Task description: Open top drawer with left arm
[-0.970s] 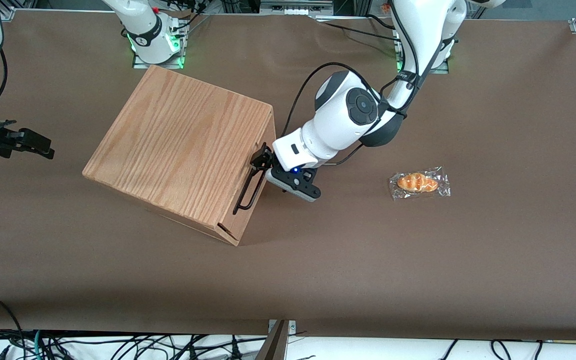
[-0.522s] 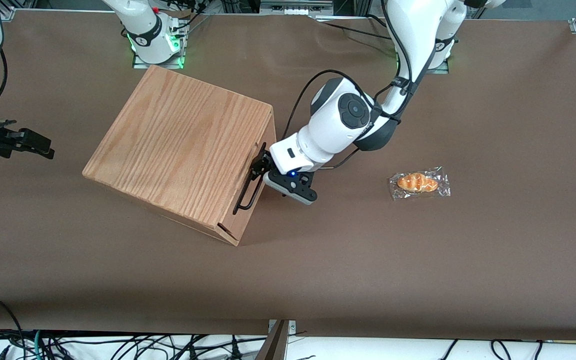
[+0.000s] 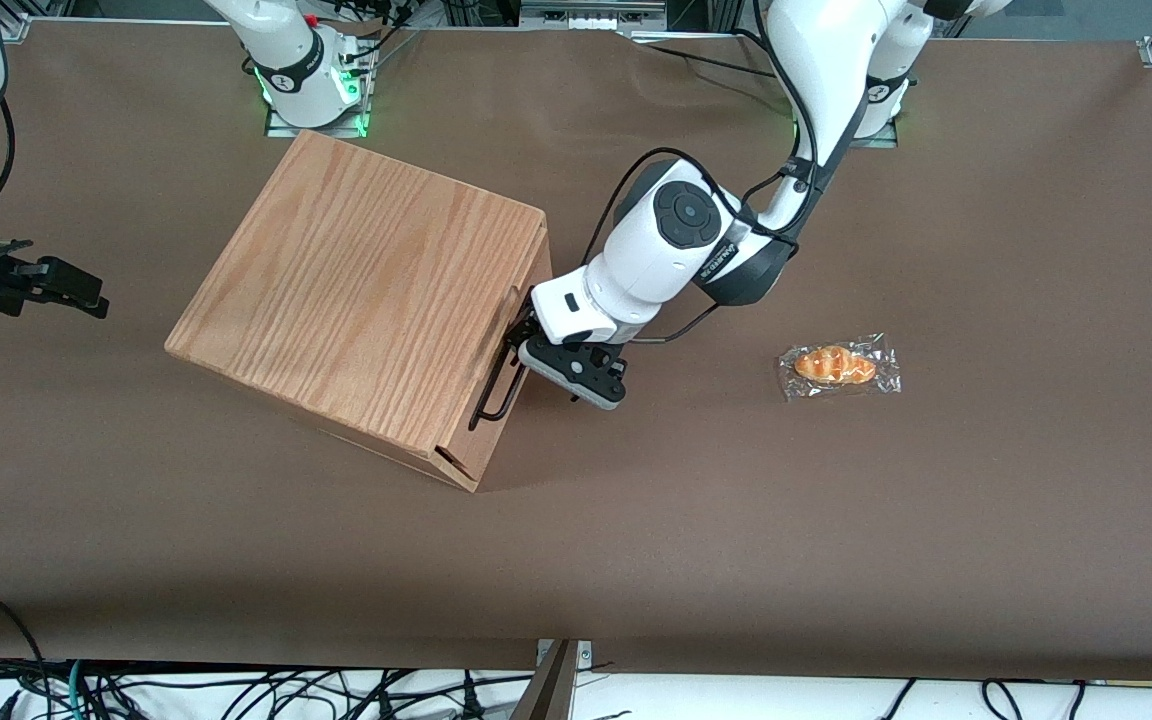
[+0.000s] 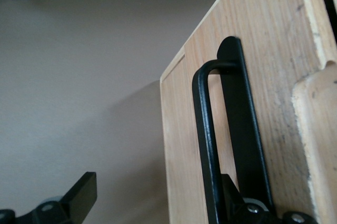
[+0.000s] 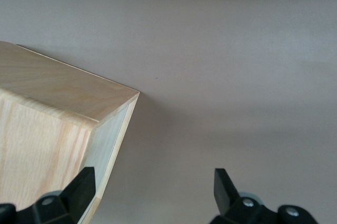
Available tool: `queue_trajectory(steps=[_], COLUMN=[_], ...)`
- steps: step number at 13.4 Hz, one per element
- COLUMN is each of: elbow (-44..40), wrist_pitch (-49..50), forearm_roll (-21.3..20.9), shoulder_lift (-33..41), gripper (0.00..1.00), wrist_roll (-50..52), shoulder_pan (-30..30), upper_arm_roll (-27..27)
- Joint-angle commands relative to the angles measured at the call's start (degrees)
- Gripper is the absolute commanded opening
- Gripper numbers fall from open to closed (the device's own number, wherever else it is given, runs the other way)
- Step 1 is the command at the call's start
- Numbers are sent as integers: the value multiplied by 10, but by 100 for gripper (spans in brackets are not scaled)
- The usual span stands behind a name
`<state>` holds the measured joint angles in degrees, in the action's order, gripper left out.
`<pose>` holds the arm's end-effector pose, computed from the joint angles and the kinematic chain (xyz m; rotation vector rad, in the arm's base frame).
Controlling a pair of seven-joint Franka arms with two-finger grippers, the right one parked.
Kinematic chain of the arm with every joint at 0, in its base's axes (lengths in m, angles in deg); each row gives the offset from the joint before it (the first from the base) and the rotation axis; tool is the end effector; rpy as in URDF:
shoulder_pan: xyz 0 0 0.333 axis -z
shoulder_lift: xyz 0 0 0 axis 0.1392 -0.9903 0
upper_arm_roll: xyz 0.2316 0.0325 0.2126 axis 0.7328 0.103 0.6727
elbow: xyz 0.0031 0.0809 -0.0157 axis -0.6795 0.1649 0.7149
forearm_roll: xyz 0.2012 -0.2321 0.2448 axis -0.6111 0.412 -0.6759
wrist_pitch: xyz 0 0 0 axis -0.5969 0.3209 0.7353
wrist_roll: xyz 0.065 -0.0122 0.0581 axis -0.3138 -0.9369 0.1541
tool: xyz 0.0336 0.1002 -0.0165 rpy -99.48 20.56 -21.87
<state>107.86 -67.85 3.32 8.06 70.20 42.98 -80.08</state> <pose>0.5997 -0.4809 0.3626 2.6829 -0.5225 0.3911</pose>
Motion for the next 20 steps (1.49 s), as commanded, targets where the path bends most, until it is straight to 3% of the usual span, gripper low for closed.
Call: queue_trajectory(steps=[1, 12, 20], elbow=[-11, -11, -17], wrist_pitch=[8, 92, 138], forearm_roll=[-35, -49, -49], shoulder_lift=[-9, -1, 12], gripper=[100, 100, 100], wrist_roll=[-1, -56, -77], shoulder_pan=[-11, -107, -138], upper_arm_roll=[5, 4, 2])
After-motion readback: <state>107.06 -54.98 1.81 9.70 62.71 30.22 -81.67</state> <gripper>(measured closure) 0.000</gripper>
